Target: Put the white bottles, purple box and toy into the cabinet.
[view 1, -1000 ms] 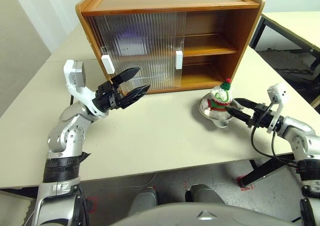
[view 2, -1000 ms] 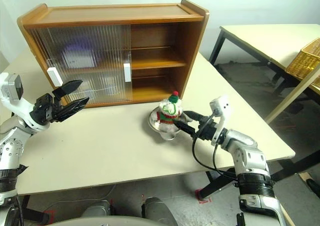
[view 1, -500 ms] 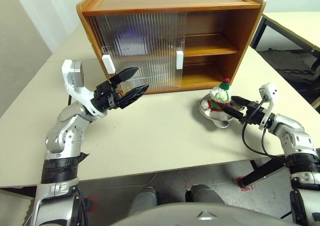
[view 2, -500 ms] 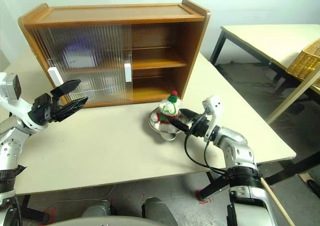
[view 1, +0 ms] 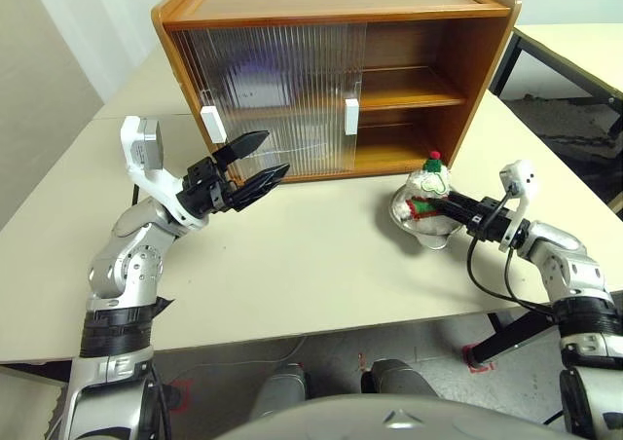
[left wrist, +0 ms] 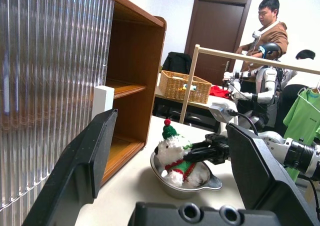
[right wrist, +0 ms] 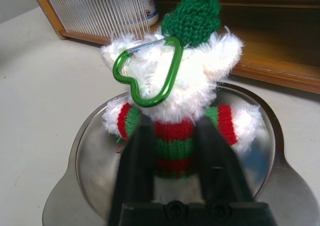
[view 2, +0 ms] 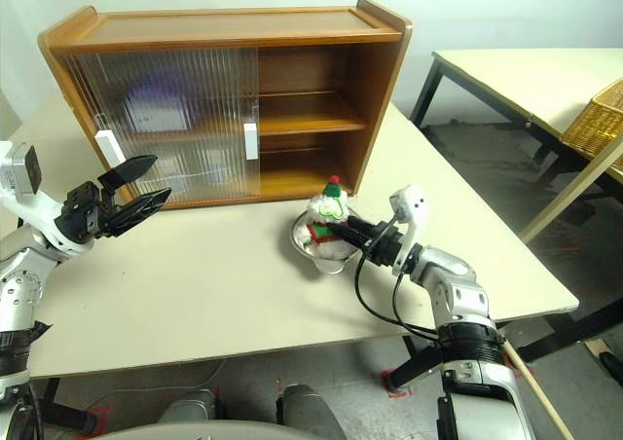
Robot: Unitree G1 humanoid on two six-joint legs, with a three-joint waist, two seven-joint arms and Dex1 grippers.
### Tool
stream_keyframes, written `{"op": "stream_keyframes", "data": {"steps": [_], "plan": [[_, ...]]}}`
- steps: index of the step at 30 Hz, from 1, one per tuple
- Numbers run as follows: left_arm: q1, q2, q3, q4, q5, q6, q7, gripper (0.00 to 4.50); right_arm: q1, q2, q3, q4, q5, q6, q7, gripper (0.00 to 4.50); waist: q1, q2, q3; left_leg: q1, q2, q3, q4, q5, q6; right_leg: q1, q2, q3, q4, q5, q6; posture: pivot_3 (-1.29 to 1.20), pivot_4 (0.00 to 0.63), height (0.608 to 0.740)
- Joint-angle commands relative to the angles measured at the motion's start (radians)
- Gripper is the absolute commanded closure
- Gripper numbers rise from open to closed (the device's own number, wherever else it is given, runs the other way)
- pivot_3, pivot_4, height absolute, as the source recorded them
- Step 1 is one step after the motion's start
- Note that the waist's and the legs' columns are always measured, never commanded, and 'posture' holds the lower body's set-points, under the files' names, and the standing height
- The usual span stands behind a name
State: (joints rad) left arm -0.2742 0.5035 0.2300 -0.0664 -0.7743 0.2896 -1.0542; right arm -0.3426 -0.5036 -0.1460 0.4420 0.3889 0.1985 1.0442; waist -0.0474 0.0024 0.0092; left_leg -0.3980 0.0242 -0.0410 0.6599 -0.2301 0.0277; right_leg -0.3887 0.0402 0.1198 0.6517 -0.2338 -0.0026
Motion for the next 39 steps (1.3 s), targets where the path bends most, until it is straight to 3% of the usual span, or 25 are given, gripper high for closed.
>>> {"op": "stream_keyframes", "data": {"steps": [1, 3, 13, 19, 25, 39], "plan": [[-0.001, 0.0, -0.002, 0.001, 0.015, -0.006, -0.001, 0.0, -0.011, -0.008, -0.003, -0.022, 0.014, 0.025, 0.004, 4.2, 0.0, 0.0, 0.0, 0.0, 0.0, 0.0, 0.0, 0.0, 0.0, 0.0, 0.0, 0.0, 0.0, 0.0, 0.0, -0.05, 0.0, 0.74], [-0.005, -0.001, -0.003, 0.006, 0.016, -0.007, -0.003, 0.0, -0.011, -0.013, -0.01, -0.036, 0.023, 0.036, 0.004, 4.48, 0.0, 0.0, 0.0, 0.0, 0.0, 0.0, 0.0, 0.0, 0.0, 0.0, 0.0, 0.0, 0.0, 0.0, 0.0, -0.05, 0.0, 0.74], [-0.018, -0.007, -0.015, 0.025, 0.021, -0.009, -0.019, 0.0, -0.008, -0.08, -0.083, -0.195, 0.14, 0.184, -0.001, 4.48, -0.002, 0.0, 0.0, -0.001, 0.0, 0.0, 0.0, 0.0, 0.0, 0.0, 0.0, 0.0, -0.001, -0.001, 0.0, -0.07, 0.0, 0.74], [-0.024, -0.015, -0.019, 0.048, 0.026, -0.017, -0.031, 0.0, -0.121, -0.068, -0.125, -0.244, 0.227, 0.291, -0.072, 4.48, -0.012, 0.0, 0.0, -0.001, 0.0, 0.001, -0.001, 0.0, 0.0, -0.001, 0.0, 0.001, -0.001, -0.001, 0.002, -0.08, 0.0, 0.74], [-0.007, -0.03, -0.017, 0.03, 0.025, -0.02, -0.018, 0.0, -0.348, -0.003, -0.131, -0.104, 0.227, 0.268, -0.14, 4.48, -0.017, 0.001, 0.0, 0.0, 0.0, 0.0, -0.001, 0.0, 0.001, -0.003, 0.0, 0.001, 0.0, 0.0, 0.002, -0.06, 0.0, 0.74], [0.04, -0.024, 0.017, -0.02, 0.02, -0.021, 0.016, 0.0, -0.619, 0.047, -0.077, 0.364, 0.065, 0.011, -0.077, 4.48, 0.004, 0.002, 0.0, -0.007, 0.0, -0.001, -0.003, 0.0, 0.0, -0.01, 0.0, 0.0, 0.0, 0.001, -0.005, -0.01, 0.0, 0.74]]}}
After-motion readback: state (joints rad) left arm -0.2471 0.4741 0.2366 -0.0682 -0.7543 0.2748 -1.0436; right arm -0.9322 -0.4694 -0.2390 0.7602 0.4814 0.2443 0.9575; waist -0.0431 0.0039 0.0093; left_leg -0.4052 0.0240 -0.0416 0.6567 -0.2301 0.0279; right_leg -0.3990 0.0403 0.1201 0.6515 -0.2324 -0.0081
